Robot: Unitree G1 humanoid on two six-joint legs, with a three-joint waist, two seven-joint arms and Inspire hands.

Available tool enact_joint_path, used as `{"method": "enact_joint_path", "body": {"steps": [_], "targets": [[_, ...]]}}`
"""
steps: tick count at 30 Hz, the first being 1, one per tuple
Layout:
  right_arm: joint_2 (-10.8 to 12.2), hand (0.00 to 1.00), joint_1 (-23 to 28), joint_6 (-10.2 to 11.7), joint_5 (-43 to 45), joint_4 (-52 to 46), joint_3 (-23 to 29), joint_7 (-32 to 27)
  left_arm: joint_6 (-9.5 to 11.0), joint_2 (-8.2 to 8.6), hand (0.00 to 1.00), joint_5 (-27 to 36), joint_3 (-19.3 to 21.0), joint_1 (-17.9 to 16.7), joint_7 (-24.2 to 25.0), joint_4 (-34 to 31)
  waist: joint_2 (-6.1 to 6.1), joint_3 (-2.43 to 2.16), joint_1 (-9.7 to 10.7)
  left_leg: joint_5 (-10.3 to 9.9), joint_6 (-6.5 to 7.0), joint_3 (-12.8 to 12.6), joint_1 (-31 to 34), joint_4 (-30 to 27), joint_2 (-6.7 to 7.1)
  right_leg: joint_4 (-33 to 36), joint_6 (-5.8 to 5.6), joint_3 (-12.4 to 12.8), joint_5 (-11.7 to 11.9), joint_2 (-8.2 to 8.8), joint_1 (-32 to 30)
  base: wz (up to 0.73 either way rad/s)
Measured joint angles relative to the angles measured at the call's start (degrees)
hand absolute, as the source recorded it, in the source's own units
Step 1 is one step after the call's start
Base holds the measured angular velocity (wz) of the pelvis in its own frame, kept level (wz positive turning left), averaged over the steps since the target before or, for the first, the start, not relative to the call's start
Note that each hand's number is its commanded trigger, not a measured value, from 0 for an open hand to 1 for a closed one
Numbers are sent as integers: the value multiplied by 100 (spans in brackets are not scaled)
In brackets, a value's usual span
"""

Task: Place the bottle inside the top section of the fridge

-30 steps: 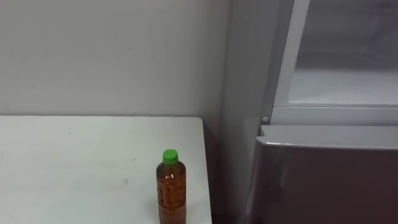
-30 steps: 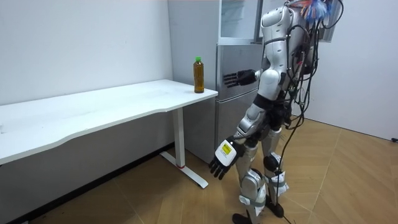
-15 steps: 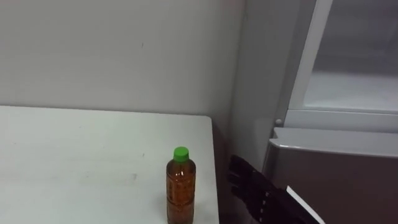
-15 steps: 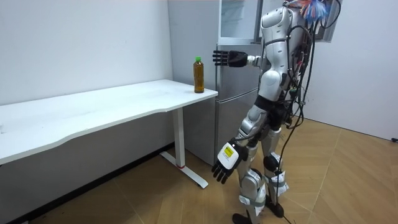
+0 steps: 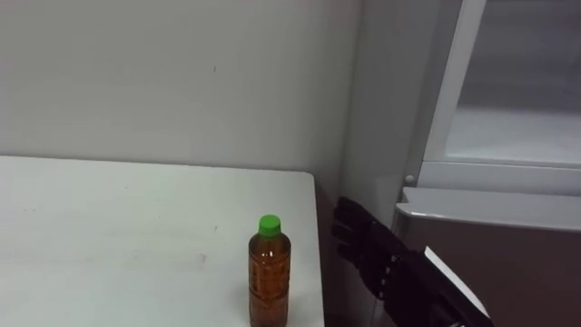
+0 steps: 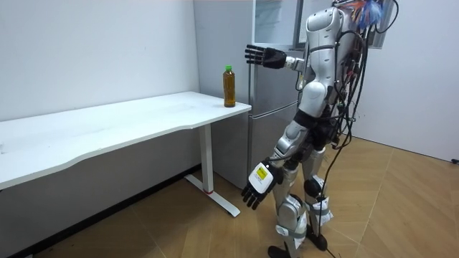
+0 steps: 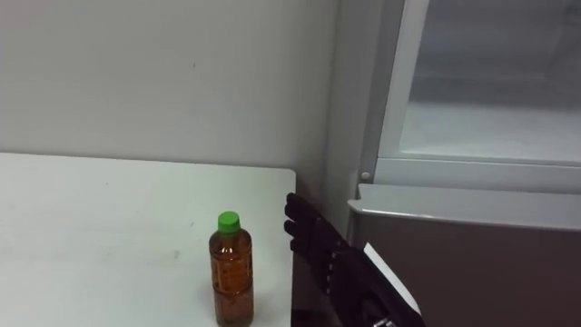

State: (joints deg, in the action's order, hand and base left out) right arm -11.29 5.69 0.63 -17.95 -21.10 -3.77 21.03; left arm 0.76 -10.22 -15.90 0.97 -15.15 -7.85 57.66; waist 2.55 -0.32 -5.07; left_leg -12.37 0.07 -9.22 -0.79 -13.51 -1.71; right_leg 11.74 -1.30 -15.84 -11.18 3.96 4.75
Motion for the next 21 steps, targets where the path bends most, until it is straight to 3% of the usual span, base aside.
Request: {"method": "enact_joint_path", "body": {"steps": [13, 21], "targets": [[-1, 0, -122, 0, -207, 0, -208, -342, -131, -1, 0, 4, -5, 1, 74, 56, 78, 8, -126, 5, 0, 80, 20, -15, 8, 4, 2, -43, 1, -1, 21, 2], [-3, 0, -294, -4, -232, 55, -218, -656, -246, 2, 0, -1, -5, 10, 78, 48, 50, 31, -162, 6, -1, 221, 37, -66, 24, 0, 1, -167, 1, 7, 87, 9]]}}
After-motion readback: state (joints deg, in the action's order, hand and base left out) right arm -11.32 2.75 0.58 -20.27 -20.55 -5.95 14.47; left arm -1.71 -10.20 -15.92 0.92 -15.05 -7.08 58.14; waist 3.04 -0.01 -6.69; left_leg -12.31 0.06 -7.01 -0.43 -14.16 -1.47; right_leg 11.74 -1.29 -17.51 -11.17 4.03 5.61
